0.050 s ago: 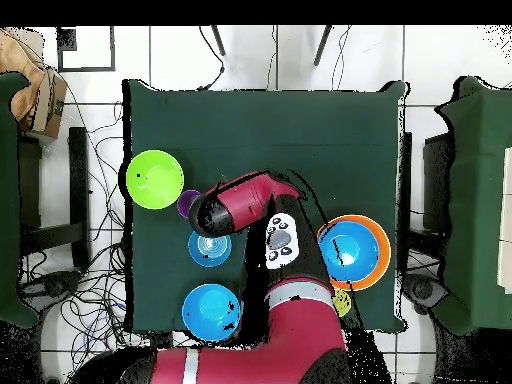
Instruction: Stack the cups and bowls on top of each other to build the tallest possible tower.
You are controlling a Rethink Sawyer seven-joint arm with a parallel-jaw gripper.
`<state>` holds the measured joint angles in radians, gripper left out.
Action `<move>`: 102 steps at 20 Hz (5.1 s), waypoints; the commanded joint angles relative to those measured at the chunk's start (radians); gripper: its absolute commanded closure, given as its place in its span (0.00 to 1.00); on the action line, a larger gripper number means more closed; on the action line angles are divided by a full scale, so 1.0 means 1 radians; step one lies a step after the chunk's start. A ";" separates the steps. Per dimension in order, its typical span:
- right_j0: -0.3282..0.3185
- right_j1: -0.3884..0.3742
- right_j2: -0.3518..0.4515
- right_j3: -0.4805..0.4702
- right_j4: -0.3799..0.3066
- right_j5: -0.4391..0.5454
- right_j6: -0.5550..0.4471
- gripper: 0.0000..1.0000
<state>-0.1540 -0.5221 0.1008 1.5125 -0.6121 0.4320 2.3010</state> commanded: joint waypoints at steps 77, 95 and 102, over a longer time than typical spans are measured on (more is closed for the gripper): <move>0.079 0.045 0.031 -0.361 0.266 0.439 -0.013 0.00; 0.158 0.100 -0.015 -0.463 0.290 0.505 0.049 0.00; 0.168 0.105 -0.030 -0.449 0.296 0.475 0.061 0.00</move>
<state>0.0009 -0.4697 0.0514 1.0683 -0.3253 0.8330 2.3009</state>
